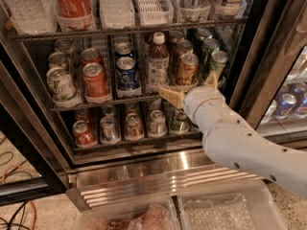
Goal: Pick orange can from middle shelf of fridge
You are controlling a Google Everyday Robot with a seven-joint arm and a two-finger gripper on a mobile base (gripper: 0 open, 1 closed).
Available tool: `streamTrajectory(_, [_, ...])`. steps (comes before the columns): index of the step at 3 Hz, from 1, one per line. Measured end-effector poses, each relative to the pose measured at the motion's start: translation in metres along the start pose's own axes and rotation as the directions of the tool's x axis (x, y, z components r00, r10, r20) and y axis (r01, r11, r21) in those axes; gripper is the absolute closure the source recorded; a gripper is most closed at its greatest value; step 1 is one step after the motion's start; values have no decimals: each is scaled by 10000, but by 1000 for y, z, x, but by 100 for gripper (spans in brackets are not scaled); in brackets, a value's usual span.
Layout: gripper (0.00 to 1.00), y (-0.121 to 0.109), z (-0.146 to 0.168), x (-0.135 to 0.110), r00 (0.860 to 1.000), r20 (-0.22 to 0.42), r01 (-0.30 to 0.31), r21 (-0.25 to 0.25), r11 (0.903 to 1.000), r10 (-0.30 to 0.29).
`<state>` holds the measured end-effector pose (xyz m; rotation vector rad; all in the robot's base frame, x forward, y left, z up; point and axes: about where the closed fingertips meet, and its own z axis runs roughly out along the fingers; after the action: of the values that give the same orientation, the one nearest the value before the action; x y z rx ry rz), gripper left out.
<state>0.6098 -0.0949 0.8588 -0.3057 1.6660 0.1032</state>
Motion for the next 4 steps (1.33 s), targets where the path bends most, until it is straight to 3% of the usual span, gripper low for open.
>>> streamTrajectory(1, [7, 5, 6, 7, 9999, 53, 92, 251, 9996, -93])
streamTrajectory(4, [30, -6, 19, 17, 9995, 45, 291, 1160, 9928, -298])
